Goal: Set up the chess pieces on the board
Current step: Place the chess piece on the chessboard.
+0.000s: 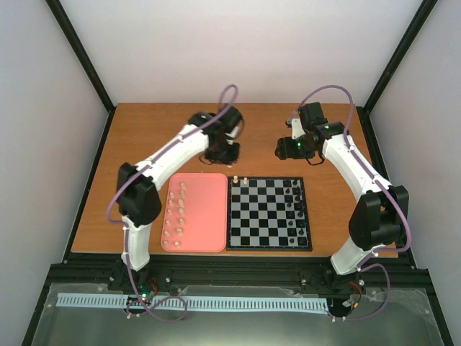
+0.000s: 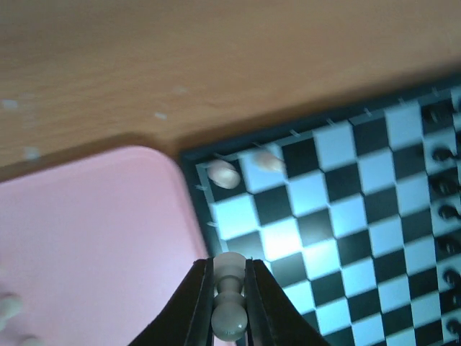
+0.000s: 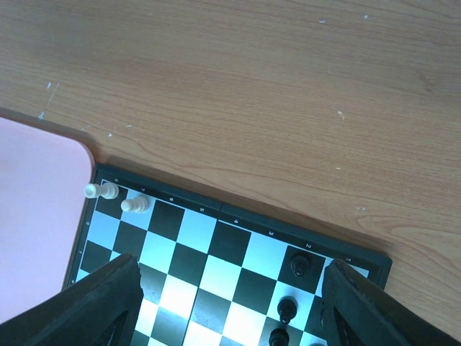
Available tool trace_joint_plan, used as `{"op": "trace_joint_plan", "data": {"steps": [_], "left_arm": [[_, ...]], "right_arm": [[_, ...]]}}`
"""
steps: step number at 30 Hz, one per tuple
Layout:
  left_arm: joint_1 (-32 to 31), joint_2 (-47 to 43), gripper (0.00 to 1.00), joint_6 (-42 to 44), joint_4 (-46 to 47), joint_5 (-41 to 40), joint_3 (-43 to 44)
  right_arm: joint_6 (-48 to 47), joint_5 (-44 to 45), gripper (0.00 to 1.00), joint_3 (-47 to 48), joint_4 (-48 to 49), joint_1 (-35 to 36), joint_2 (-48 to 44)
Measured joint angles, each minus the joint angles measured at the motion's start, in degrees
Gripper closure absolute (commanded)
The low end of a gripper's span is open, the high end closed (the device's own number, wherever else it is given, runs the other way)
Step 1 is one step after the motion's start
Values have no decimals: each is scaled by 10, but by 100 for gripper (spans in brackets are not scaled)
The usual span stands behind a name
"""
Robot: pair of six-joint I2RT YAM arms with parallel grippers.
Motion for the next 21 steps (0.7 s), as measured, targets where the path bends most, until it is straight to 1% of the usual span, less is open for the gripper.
{"op": "trace_joint_plan", "data": {"steps": [2, 5, 7, 10, 13, 18, 21], "left_arm": [[-45, 33, 92, 8, -17, 9, 31], [-86, 64, 92, 21, -36, 21, 49], [-102, 74, 93, 30, -47, 30, 50], [-111, 76, 94, 45, -51, 39, 43], [-114, 75, 95, 56, -41, 42, 19], [-115, 75, 95, 66, -5, 38, -36], [-115, 75, 95, 69, 23, 31, -50]], "right_arm": [[0, 2, 31, 0, -1, 0, 0], [0, 4, 31, 3, -2, 0, 0], [0, 7, 31, 7, -2, 0, 1], [0, 11, 31, 9, -2, 0, 1], [0, 13, 31, 9, -2, 0, 1], [0, 15, 31, 9, -2, 0, 1], [0, 15, 31, 9, -2, 0, 0]]}}
